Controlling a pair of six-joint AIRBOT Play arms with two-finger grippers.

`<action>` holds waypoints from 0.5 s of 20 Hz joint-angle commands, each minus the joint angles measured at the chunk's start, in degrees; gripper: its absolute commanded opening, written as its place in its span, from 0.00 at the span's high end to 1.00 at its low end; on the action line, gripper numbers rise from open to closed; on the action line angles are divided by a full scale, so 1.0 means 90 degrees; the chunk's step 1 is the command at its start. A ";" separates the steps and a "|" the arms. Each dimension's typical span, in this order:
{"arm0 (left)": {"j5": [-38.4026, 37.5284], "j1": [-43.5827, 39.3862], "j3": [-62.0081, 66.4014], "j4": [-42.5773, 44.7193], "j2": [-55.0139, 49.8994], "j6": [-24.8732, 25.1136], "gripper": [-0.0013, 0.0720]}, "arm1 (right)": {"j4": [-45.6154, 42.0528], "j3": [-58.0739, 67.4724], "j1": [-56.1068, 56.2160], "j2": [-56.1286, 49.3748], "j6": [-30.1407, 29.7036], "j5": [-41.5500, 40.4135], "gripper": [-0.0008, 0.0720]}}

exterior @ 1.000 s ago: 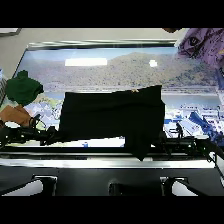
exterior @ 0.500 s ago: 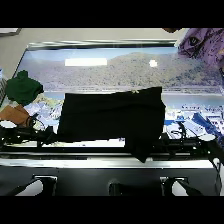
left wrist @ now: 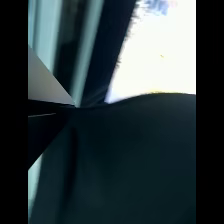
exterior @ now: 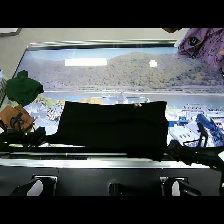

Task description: Fold the clothes and pants, and hang the long-sleeved shirts on hangers.

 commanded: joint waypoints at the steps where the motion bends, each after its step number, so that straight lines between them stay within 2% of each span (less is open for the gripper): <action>1: 0.0913 -0.0262 0.0209 -0.0102 -0.0022 -0.0061 0.96 | 0.0070 0.0503 0.0005 -0.0362 -0.0085 -0.0619 0.96; 4: 0.1778 -0.0738 0.0653 -0.0121 -0.0423 -0.0056 0.96 | 0.0787 0.0658 0.0005 -0.1542 -0.0874 -0.1396 0.96; 7: 0.2370 -0.1219 0.1129 -0.0119 -0.1137 -0.0007 0.96 | 0.0573 0.1088 0.0619 -0.2647 -0.1358 -0.2203 0.96; 8: 0.2487 -0.1314 0.1311 -0.0119 -0.1418 -0.0012 0.96 | 0.0432 0.1309 0.0988 -0.3004 -0.1353 -0.2528 0.96; 10: 0.2616 -0.1392 0.1688 -0.0119 -0.1945 -0.0010 0.96 | -0.0430 0.1780 0.1598 -0.3653 -0.0731 -0.3213 0.96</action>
